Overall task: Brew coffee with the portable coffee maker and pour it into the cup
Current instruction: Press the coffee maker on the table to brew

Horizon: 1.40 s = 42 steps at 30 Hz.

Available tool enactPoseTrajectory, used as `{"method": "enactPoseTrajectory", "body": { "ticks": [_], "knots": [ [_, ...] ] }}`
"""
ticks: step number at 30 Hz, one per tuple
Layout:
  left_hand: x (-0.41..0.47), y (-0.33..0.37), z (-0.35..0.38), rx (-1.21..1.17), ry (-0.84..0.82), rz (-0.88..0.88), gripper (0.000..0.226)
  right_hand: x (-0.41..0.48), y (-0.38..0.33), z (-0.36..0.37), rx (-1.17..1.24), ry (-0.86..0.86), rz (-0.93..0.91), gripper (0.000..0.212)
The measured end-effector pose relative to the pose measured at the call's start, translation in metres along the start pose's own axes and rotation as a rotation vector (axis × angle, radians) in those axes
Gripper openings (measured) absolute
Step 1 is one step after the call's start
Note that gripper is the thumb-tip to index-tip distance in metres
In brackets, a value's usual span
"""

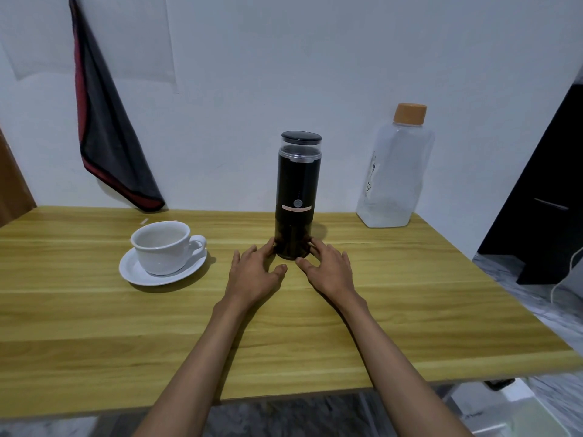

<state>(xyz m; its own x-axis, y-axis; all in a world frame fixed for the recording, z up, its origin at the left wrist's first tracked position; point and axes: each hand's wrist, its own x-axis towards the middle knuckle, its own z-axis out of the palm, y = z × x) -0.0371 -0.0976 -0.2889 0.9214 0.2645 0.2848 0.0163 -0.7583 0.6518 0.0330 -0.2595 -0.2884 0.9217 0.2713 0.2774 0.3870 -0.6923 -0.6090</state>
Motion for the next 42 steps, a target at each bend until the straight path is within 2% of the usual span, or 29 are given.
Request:
{"method": "enactPoseTrajectory", "body": {
  "ticks": [42],
  "knots": [
    [0.0000,0.0007,-0.0007,0.002,0.002,-0.007,0.071,-0.0028,-0.0034,-0.0031,0.007,-0.008,0.006,0.057]
  ]
}}
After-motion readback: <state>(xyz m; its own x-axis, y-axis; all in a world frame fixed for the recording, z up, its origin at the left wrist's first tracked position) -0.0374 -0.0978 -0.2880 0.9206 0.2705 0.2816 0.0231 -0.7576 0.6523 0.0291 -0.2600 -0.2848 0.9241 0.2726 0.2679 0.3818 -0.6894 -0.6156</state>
